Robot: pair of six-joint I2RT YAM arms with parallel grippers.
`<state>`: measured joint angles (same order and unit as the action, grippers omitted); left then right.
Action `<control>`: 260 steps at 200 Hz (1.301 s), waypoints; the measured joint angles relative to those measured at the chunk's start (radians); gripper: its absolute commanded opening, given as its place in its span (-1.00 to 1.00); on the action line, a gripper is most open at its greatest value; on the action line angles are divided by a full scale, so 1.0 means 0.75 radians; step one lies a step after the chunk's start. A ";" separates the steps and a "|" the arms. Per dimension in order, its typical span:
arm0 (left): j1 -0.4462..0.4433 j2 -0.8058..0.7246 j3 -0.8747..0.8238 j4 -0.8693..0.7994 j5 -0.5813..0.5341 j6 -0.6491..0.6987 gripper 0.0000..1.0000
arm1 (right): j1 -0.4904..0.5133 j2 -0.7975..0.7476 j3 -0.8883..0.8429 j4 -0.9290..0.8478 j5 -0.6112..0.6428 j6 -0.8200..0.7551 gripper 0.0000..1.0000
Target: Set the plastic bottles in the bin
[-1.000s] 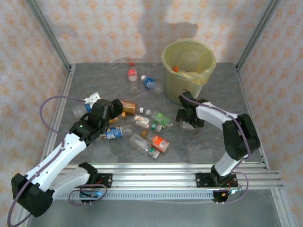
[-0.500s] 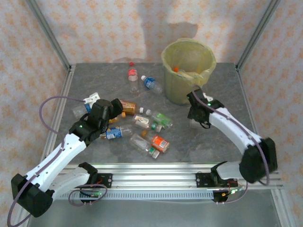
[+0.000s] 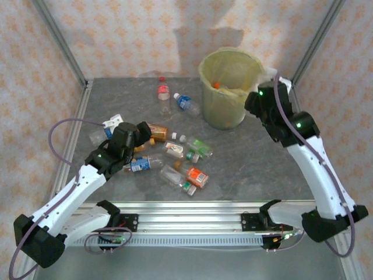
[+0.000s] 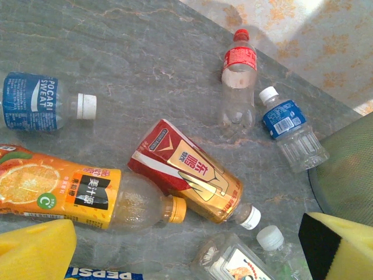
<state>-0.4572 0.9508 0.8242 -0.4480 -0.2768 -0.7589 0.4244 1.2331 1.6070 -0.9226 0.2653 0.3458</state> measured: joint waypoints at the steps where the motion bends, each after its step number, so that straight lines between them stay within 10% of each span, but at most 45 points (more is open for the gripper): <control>1: 0.000 0.000 0.000 0.000 0.000 0.000 1.00 | 0.001 0.005 0.006 0.001 0.000 -0.003 0.10; 143: 0.000 0.011 0.000 0.001 0.021 0.036 1.00 | -0.049 1.392 1.474 -0.098 0.044 -0.340 0.04; 260: 0.000 0.013 0.000 0.002 0.022 0.036 1.00 | -0.105 1.492 1.226 -0.388 -0.246 -0.338 -0.05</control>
<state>-0.4572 0.9604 0.8242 -0.4469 -0.2604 -0.7322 0.3458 2.3524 2.5263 -1.2137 0.0807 0.0921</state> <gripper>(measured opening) 0.999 0.684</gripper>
